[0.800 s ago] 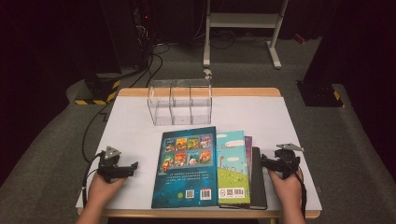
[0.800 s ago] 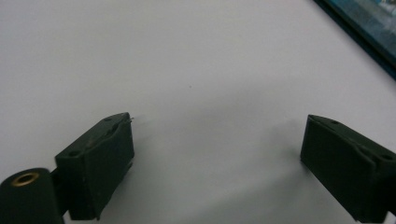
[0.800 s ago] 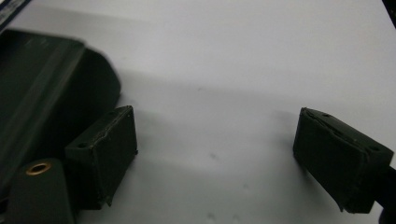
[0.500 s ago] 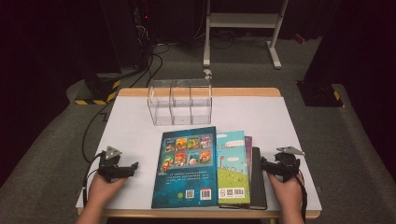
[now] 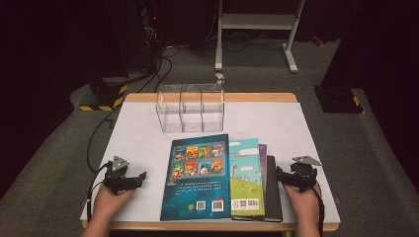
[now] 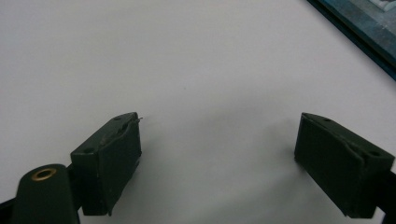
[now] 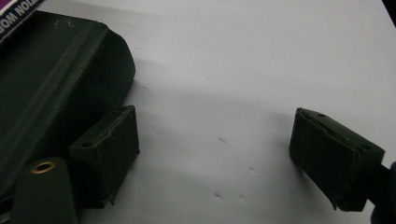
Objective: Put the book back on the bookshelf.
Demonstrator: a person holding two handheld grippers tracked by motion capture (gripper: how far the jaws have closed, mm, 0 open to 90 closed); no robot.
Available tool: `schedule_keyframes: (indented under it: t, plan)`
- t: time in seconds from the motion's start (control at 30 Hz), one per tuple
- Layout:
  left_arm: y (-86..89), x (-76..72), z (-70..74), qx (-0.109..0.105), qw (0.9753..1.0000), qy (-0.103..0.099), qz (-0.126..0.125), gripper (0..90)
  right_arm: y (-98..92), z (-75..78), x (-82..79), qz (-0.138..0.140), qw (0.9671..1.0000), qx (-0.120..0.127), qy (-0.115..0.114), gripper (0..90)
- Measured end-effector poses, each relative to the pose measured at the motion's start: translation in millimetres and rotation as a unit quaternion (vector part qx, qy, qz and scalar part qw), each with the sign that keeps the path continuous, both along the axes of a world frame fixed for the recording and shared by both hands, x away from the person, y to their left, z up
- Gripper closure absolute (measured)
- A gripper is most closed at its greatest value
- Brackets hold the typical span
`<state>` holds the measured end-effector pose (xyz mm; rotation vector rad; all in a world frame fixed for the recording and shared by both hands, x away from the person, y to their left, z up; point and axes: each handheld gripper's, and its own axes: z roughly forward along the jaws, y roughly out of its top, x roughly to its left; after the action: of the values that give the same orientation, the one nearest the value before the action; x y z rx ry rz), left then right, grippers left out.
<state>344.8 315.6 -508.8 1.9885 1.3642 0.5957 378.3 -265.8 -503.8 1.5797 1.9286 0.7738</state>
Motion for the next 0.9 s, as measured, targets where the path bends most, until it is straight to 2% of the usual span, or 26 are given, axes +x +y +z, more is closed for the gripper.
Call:
schedule_keyframes:
  t: [0.1, 0.13, 0.33, 0.4, 0.43, 0.47, 0.5, 0.6, 0.63, 0.67, 0.73, 0.83, 0.87, 0.9]
  plan:
    - [0.3, 0.9, 0.2, 0.001, 1.0000, 0.003, -0.004, 13.1, 1.3, 0.4, -1.3, 0.003, 1.0000, -0.003, -0.003, 17.6]
    - [0.3, 1.0, 0.3, 0.001, 1.0000, 0.004, -0.005, 12.9, 0.9, 0.8, -2.0, 0.011, 0.9999, 0.001, -0.006, 20.5]
    - [0.3, 1.3, 0.7, 0.000, 1.0000, 0.005, -0.004, 13.1, -2.2, 3.3, -4.5, 0.010, 0.9997, 0.015, -0.015, 24.0]
    - [1.5, 0.7, 1.4, -0.002, 1.0000, 0.005, -0.005, 14.6, -3.1, 7.7, -6.1, 0.015, 0.9995, 0.020, -0.018, 23.5]
    - [1.8, 0.0, 1.6, -0.002, 1.0000, 0.005, -0.006, 16.2, -2.8, 16.6, -11.3, 0.020, 0.9987, 0.037, -0.028, 23.4]
    - [2.2, -0.9, 2.0, -0.002, 1.0000, 0.005, -0.005, 16.2, -2.8, 16.6, -11.3, 0.020, 0.9987, 0.037, -0.028, 23.4]
    - [2.0, -2.0, 2.4, -0.002, 1.0000, 0.005, -0.004, 17.3, -0.6, 22.5, -15.7, 0.021, 0.9981, 0.039, -0.042, 23.2]
    - [-1.1, -8.1, 3.5, -0.002, 1.0000, 0.006, -0.006, 19.7, 14.6, 42.2, -32.6, 0.037, 0.9954, 0.036, -0.080, 23.1]
    - [-2.0, -9.6, 3.7, -0.006, 0.9999, 0.007, -0.008, 19.8, 25.3, 50.8, -41.0, 0.047, 0.9934, 0.040, -0.097, 24.2]
    - [-3.2, -11.9, 3.8, -0.010, 0.9999, 0.007, -0.010, 19.8, 25.3, 50.8, -41.0, 0.047, 0.9934, 0.040, -0.097, 24.2]
    - [-4.9, -16.7, 5.0, -0.010, 0.9999, -0.001, -0.010, 20.4, 37.2, 59.0, -47.0, 0.064, 0.9912, 0.049, -0.105, 24.2]
    - [-6.3, -21.6, 7.9, -0.038, 0.9992, -0.008, -0.014, 20.7, 61.2, 70.6, -50.6, 0.112, 0.9866, 0.048, -0.108, 24.2]
    - [-7.5, -22.6, 8.2, -0.044, 0.9989, -0.012, -0.013, 20.7, 61.2, 70.6, -50.6, 0.112, 0.9866, 0.048, -0.108, 24.2]
    - [-8.8, -23.3, 8.5, -0.044, 0.9988, -0.017, -0.012, 20.8, 71.6, 75.7, -50.5, 0.130, 0.9842, 0.050, -0.109, 24.2]
